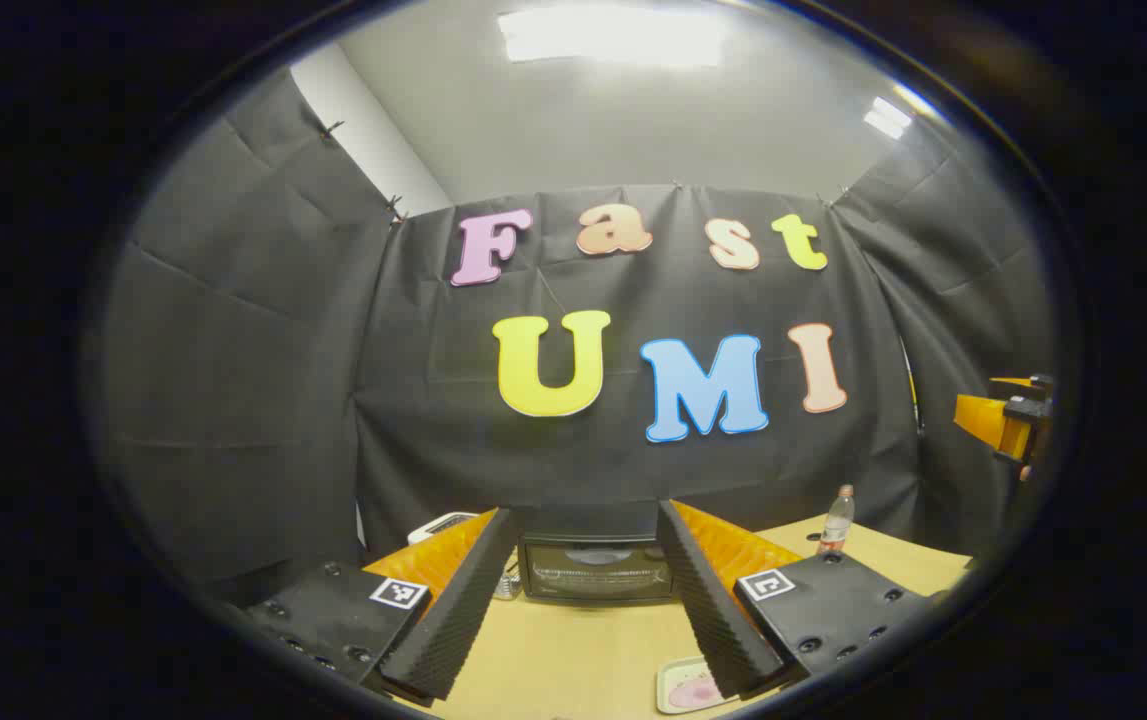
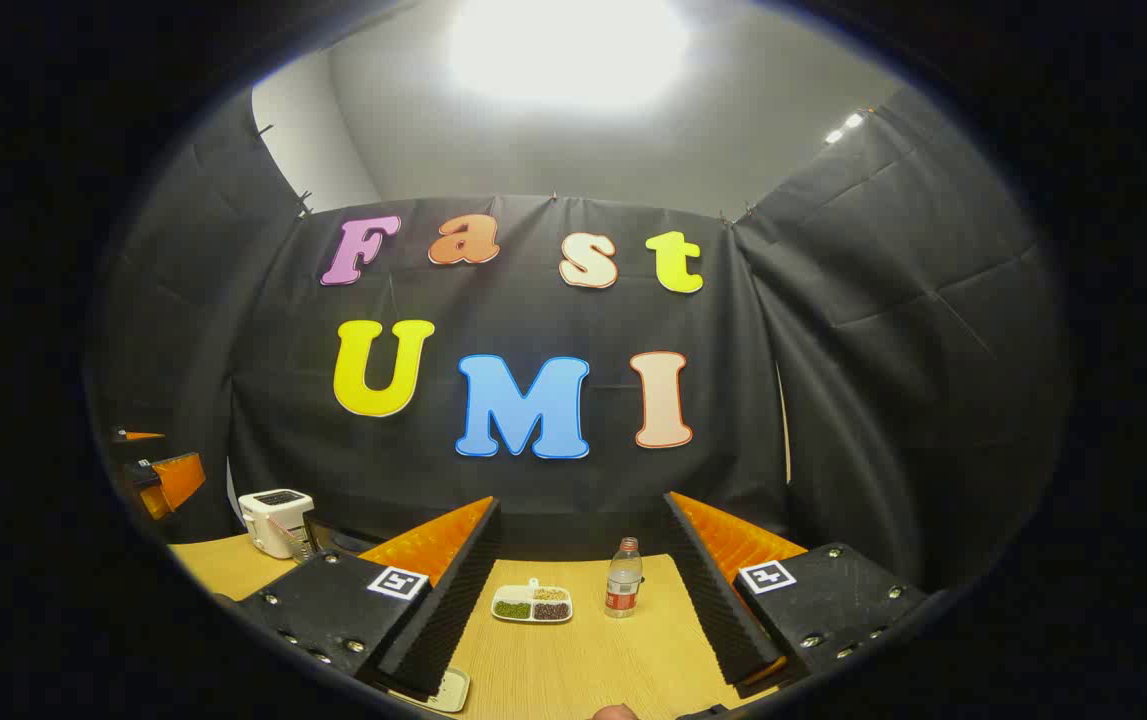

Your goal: Open the electric oven with the left hand, put the food in, and close the electric oven.

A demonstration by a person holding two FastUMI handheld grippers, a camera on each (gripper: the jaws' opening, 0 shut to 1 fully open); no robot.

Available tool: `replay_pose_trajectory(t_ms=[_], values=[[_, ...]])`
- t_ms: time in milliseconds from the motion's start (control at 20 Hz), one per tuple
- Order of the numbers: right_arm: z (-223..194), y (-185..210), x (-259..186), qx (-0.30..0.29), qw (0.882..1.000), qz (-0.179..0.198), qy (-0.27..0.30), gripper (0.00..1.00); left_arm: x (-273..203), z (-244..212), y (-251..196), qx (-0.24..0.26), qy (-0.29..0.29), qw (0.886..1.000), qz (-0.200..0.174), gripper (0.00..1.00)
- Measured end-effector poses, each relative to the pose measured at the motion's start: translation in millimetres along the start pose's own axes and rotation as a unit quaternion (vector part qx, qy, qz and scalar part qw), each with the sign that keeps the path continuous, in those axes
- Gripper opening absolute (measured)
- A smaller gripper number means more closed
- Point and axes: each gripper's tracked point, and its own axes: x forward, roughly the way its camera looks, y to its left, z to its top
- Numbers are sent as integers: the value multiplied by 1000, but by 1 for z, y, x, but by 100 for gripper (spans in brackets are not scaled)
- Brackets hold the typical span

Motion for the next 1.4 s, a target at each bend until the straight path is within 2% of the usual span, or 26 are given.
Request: replay_pose_trajectory(t_ms=[500,750,1100,1150,1200,1400], values=[[-12,-17,0,4,1000,4,6,98,-1,6,-22,2,-1,1000,-7,100],[-23,-12,3,13,999,33,9,97,10,11,-24,8,-5,1000,-1,97],[-27,6,22,15,999,40,8,97,76,5,-19,3,0,1000,-16,100],[-29,8,26,14,999,36,9,98,90,0,-17,3,-1,1000,-19,97],[-30,10,31,13,999,28,12,98,105,-5,-17,1,2,1000,-24,100],[-28,17,46,4,1000,-3,8,98,160,-33,-12,-17,18,999,-45,100]])
